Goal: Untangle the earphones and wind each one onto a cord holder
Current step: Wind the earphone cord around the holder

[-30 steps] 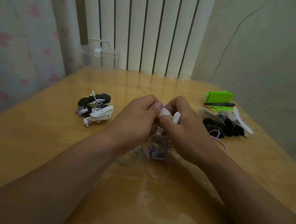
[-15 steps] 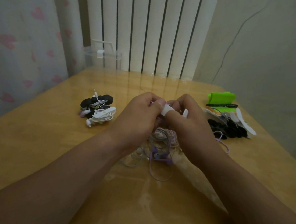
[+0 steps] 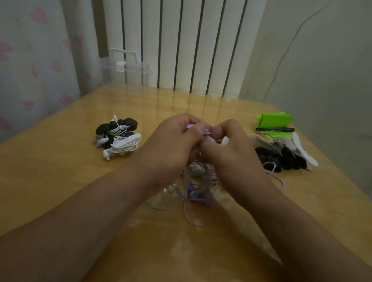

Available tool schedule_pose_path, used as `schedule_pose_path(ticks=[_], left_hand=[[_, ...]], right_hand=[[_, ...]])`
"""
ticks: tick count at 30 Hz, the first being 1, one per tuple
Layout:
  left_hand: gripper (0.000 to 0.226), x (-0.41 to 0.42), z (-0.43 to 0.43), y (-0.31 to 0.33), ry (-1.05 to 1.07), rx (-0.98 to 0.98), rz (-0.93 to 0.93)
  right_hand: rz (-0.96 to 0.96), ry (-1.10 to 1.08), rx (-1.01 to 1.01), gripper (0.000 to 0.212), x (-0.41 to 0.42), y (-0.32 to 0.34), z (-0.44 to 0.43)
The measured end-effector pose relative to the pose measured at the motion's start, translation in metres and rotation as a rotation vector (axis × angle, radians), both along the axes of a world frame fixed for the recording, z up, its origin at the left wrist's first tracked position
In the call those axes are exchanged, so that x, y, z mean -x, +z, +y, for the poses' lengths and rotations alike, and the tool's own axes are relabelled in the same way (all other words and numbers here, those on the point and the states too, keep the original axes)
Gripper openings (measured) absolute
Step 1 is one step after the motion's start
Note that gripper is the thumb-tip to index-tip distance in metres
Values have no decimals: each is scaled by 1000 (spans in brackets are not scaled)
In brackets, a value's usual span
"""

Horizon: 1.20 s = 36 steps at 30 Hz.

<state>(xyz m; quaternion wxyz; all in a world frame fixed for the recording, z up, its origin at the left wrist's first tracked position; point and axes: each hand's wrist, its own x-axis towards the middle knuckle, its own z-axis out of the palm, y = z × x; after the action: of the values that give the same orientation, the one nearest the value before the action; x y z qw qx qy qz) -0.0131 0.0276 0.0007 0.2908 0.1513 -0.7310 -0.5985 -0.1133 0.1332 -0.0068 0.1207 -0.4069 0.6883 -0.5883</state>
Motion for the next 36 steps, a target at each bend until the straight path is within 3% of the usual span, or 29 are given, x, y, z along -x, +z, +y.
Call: schedule_pose_path(ticks=[2,4,11,19,22,24,26,28,32,36], left_hand=[[20,3,-2,-4,74,157,-8],[20,2,-7,-5,120,207,-5],[22,-3,-12,-1,99,169,40],[19,-4,-12,0,3,86,-82],[23,-3,-11,-5,-29,-18,-44],[38,-2,-10,-7,-74,-98,11],[31,0,-7,-7,-49,-60,21],[19,3,-9,-12,-19,32,17],[14,-1,-12,-8,-40,127,44],[15,-1,-11,-8,-4,142,84]], right_hand=[[227,-63,-67,23,-2,-4,0],[297,-6,-36,20,-3,-2,3],[294,107,-57,14,5,3,12],[480,-43,-39,6,13,-2,9],[648,-129,-66,5,10,-6,3],[720,-175,-102,7,7,-7,1],[775,-185,-132,9,5,-6,2],[755,-140,-138,15,3,-6,6],[397,-20,-45,14,5,-3,16],[425,12,-28,17,6,-2,16]])
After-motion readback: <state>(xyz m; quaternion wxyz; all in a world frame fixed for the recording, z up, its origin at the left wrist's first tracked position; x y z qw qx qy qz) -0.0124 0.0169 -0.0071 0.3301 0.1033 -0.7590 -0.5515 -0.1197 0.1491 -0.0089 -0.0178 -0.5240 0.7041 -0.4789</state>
